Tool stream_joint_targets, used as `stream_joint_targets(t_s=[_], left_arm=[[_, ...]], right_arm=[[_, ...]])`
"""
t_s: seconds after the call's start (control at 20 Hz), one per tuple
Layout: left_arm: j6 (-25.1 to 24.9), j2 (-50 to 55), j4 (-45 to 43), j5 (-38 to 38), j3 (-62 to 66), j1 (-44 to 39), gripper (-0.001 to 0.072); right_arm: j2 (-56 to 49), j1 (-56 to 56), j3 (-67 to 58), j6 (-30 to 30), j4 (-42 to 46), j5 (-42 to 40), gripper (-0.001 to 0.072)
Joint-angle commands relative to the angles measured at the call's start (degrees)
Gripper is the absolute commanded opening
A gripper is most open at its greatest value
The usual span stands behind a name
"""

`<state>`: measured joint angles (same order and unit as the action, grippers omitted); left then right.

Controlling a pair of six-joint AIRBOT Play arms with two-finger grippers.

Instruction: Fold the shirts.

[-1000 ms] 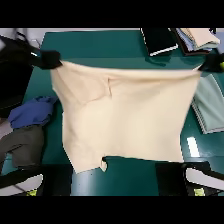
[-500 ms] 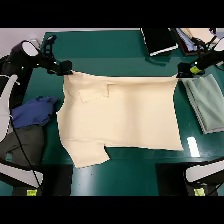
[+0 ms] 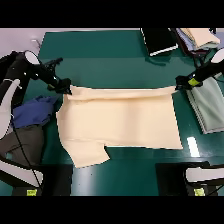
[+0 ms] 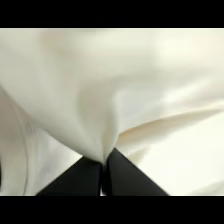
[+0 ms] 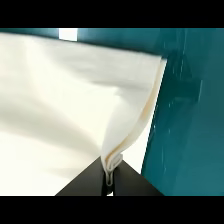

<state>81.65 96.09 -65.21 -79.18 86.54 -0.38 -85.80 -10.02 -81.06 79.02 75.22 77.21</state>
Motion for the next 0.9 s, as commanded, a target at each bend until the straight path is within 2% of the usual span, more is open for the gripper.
stream_joint_targets(t_s=[0.0,0.05,0.1,0.15,0.3,0.4,0.65,0.85], left_arm=[[3.9,0.0,-1.9,0.3,-4.9,-0.5,0.0028],[3.9,-0.1,-1.9,0.5,-4.9,-0.5,0.0210],[4.2,-0.6,-1.9,0.6,-4.9,-0.5,0.0461],[5.1,-2.0,-2.1,0.9,-4.9,-0.5,0.0466],[5.3,-9.9,-4.7,1.9,-5.8,-0.5,0.0466],[6.4,-17.9,-8.3,1.7,-11.5,-0.5,0.0466],[11.4,-40.0,-8.9,1.7,-40.4,-0.5,0.0466],[16.0,-51.0,-7.9,0.5,-56.2,-0.5,0.0466]], right_arm=[[3.8,0.1,8.1,0.0,-0.2,-3.8,0.0021],[4.8,0.0,9.6,0.0,-0.2,-5.1,0.0077],[5.3,0.0,10.2,0.2,-0.2,-5.3,0.0329],[5.8,0.0,10.1,0.6,-0.2,-4.9,0.0455],[9.5,0.0,10.1,0.6,-0.2,-3.1,0.0452],[12.9,0.0,10.1,0.6,-0.2,-1.6,0.0452],[18.4,0.3,10.1,0.6,-0.7,-2.3,0.0452],[18.5,0.3,10.1,0.6,-0.7,-2.3,0.0451]])
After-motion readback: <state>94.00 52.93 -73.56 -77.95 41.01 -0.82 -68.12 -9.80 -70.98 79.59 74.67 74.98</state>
